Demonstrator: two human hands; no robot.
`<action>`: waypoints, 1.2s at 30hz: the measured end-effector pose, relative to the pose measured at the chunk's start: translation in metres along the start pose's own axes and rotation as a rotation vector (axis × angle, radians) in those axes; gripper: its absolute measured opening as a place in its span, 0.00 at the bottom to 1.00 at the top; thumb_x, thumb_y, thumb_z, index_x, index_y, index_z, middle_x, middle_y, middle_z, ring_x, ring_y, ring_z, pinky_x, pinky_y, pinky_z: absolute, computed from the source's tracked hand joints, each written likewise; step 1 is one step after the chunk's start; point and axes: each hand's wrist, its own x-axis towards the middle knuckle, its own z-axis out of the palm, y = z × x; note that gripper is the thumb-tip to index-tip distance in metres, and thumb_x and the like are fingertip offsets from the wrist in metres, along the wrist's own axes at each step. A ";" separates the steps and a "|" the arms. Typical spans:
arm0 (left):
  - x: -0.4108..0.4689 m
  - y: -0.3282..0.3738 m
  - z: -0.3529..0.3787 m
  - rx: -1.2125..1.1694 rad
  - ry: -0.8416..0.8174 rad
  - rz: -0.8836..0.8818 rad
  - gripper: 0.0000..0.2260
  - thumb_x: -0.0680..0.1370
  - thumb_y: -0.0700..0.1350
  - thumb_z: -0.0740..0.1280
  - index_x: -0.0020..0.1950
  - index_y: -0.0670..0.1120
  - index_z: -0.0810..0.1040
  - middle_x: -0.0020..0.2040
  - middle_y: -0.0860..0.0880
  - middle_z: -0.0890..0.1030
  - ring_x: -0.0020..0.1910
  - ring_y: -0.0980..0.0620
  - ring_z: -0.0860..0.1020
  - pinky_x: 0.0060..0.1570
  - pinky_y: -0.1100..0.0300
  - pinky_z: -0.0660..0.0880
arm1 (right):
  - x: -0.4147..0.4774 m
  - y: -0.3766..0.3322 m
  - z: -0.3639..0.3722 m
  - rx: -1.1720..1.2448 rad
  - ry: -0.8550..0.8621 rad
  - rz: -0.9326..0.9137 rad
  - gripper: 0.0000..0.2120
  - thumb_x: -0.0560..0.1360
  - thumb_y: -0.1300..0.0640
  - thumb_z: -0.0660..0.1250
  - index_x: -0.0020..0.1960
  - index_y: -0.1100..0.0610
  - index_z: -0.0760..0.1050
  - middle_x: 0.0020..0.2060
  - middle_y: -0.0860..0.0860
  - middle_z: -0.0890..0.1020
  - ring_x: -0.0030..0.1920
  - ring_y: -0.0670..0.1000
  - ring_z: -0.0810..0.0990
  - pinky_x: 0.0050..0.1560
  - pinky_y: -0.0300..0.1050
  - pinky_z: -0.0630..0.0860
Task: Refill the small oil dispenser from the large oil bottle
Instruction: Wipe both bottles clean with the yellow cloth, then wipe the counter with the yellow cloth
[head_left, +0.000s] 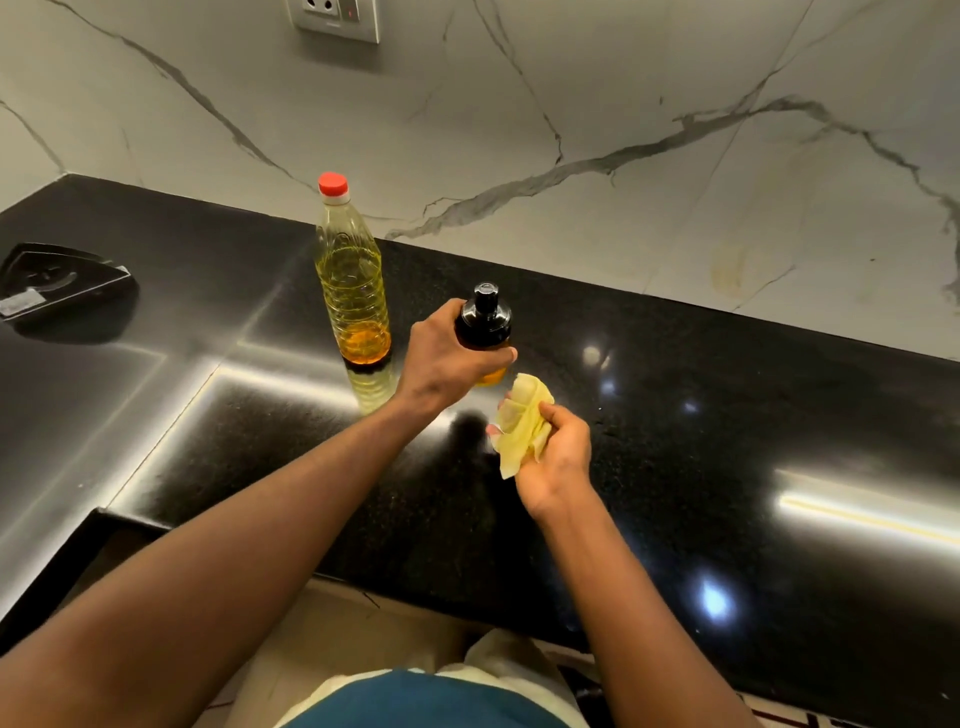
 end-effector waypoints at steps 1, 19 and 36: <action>0.005 -0.005 0.001 0.008 -0.006 -0.011 0.24 0.65 0.53 0.83 0.58 0.48 0.81 0.49 0.53 0.84 0.49 0.56 0.83 0.51 0.59 0.81 | 0.002 -0.001 0.002 0.002 0.015 -0.006 0.16 0.83 0.58 0.58 0.62 0.62 0.81 0.47 0.59 0.85 0.48 0.57 0.83 0.57 0.59 0.76; 0.036 -0.066 0.024 0.030 -0.123 -0.131 0.26 0.67 0.51 0.82 0.61 0.50 0.78 0.56 0.54 0.83 0.55 0.56 0.80 0.56 0.62 0.75 | 0.029 -0.017 -0.010 -0.029 0.051 0.004 0.13 0.83 0.58 0.60 0.61 0.62 0.80 0.47 0.59 0.84 0.45 0.57 0.82 0.50 0.51 0.77; -0.078 -0.060 0.034 0.055 -0.154 -0.070 0.39 0.78 0.54 0.74 0.82 0.48 0.56 0.78 0.47 0.60 0.77 0.47 0.61 0.75 0.47 0.66 | 0.018 -0.062 -0.069 -1.176 0.101 -1.041 0.08 0.79 0.63 0.69 0.51 0.51 0.83 0.41 0.48 0.85 0.40 0.48 0.83 0.43 0.44 0.76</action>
